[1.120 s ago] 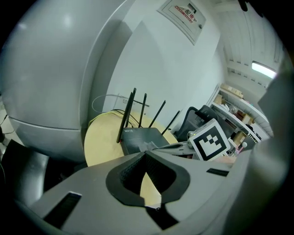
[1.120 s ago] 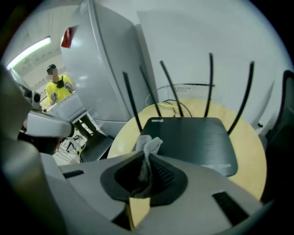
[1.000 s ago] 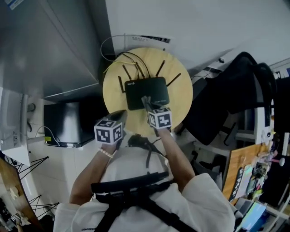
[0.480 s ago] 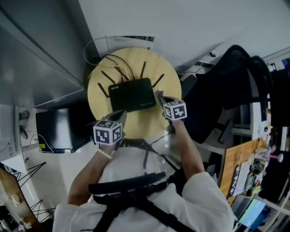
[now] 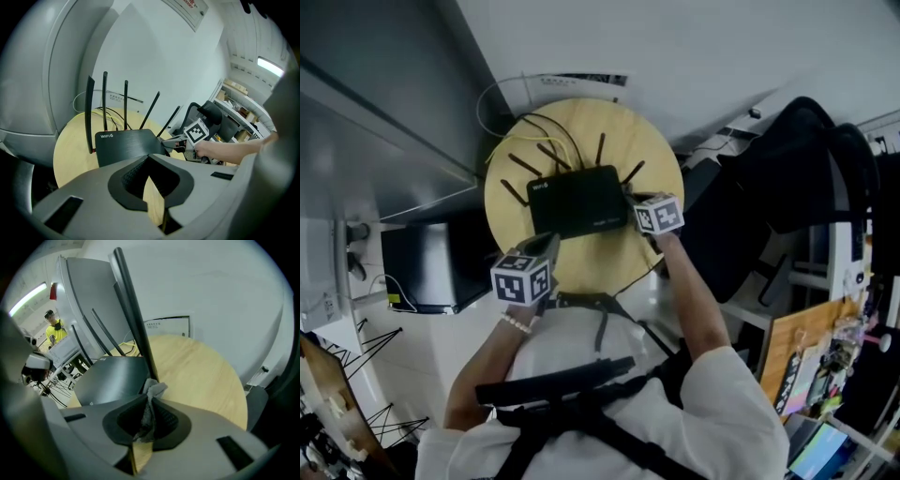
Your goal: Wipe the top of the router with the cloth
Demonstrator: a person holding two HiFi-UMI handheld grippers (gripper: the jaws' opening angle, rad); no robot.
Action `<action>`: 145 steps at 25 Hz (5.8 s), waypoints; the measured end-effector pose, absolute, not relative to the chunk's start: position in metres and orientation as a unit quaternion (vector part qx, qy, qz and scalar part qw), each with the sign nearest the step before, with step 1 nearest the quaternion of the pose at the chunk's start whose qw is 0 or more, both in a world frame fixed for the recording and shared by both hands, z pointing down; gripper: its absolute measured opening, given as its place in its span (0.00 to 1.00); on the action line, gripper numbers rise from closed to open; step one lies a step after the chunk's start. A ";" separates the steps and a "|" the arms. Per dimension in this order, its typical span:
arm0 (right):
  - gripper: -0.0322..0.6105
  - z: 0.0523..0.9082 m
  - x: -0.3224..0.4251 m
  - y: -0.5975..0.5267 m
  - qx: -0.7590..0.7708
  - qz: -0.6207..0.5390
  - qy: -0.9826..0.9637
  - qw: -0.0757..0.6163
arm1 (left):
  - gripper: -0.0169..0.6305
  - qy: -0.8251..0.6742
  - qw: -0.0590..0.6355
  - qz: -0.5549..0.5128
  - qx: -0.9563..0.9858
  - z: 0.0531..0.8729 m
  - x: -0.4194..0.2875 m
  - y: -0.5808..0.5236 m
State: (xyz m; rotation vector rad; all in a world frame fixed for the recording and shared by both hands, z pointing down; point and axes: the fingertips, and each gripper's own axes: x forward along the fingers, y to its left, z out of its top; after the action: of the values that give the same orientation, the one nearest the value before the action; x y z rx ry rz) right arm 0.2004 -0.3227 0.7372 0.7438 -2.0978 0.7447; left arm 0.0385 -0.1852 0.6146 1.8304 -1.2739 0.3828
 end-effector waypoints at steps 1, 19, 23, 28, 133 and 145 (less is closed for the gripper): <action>0.11 0.738 0.198 -0.324 0.287 0.295 -0.825 0.386 | 0.02 -0.512 0.427 0.153 0.729 0.615 0.037 -0.185; 0.11 0.737 0.222 -0.258 0.296 0.348 -0.811 0.366 | 0.02 -0.487 0.425 0.164 0.745 0.611 0.029 -0.159; 0.11 0.734 0.223 -0.241 0.319 0.353 -0.808 0.348 | 0.02 -0.477 0.421 0.172 0.752 0.608 0.027 -0.148; 0.11 0.733 0.209 -0.221 0.330 0.353 -0.807 0.340 | 0.02 -0.472 0.417 0.176 0.757 0.605 0.017 -0.134; 0.11 0.622 -0.006 -0.102 0.467 0.390 -0.767 0.204 | 0.02 -0.527 0.410 0.073 0.741 0.568 -0.143 -0.009; 0.11 0.507 0.071 -0.012 0.520 0.327 -0.782 0.106 | 0.02 -0.489 0.330 0.047 0.806 0.500 -0.115 -0.001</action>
State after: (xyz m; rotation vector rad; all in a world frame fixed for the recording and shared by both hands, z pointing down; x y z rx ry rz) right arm 0.0714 -0.0118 0.5072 1.5317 -2.3040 0.9649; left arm -0.1146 -0.0009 0.5002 2.1082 -1.2791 0.1241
